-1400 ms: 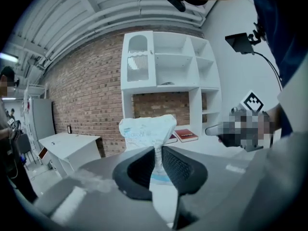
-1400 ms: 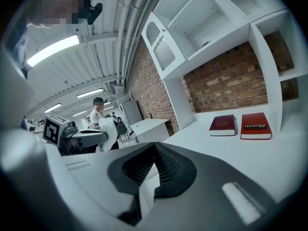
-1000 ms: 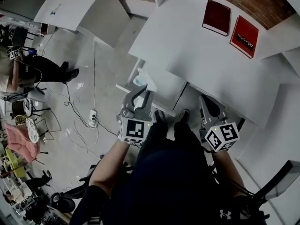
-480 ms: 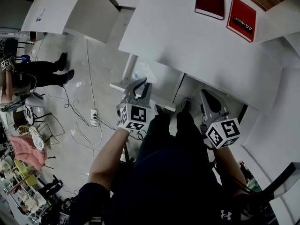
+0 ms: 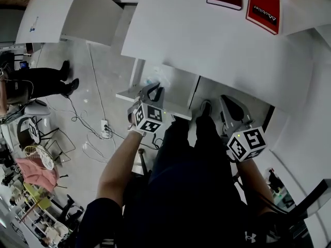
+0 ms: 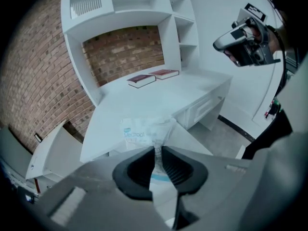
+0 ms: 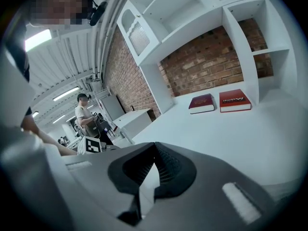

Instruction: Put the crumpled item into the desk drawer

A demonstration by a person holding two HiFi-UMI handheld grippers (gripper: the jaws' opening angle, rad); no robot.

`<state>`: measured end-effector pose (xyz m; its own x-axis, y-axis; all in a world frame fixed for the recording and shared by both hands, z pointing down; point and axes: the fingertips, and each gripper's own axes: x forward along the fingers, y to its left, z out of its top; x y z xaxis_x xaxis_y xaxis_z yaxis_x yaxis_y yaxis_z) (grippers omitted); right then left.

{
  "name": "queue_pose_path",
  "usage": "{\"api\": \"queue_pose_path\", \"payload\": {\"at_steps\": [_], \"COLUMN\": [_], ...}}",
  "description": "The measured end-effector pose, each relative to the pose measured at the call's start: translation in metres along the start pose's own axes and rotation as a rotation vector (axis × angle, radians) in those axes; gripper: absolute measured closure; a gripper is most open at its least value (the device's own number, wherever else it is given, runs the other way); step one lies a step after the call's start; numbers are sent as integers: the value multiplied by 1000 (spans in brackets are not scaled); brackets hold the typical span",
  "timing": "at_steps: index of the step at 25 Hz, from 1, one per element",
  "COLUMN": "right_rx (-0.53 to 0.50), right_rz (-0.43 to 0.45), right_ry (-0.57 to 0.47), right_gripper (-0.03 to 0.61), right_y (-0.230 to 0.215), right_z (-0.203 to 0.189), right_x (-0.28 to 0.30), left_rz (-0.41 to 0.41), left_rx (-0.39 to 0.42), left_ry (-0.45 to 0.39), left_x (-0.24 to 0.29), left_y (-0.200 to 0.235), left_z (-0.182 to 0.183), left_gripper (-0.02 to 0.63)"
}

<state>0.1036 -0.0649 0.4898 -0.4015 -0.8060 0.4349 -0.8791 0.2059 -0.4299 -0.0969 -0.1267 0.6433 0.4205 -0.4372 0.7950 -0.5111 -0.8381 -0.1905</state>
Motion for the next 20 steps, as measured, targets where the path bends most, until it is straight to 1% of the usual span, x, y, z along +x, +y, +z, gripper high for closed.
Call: {"api": "queue_pose_path", "payload": {"at_steps": [7, 10, 15, 20], "right_rx": [25, 48, 75, 92], "right_rz": [-44, -60, -67, -78], "right_ry": [2, 12, 24, 33], "right_gripper": [575, 575, 575, 575], "right_y": [-21, -27, -31, -35], "right_z": [-2, -10, -15, -17], "right_x": [-2, -2, 4, 9], "left_rz": [-61, -101, -152, -201], "left_rx": [79, 113, 173, 276], "left_ry": [125, 170, 223, 260], "left_x": [35, 47, 66, 86], "left_y": [-5, -11, -16, -22], "left_z": [-26, -37, -46, -55], "left_gripper": [557, 557, 557, 557]}}
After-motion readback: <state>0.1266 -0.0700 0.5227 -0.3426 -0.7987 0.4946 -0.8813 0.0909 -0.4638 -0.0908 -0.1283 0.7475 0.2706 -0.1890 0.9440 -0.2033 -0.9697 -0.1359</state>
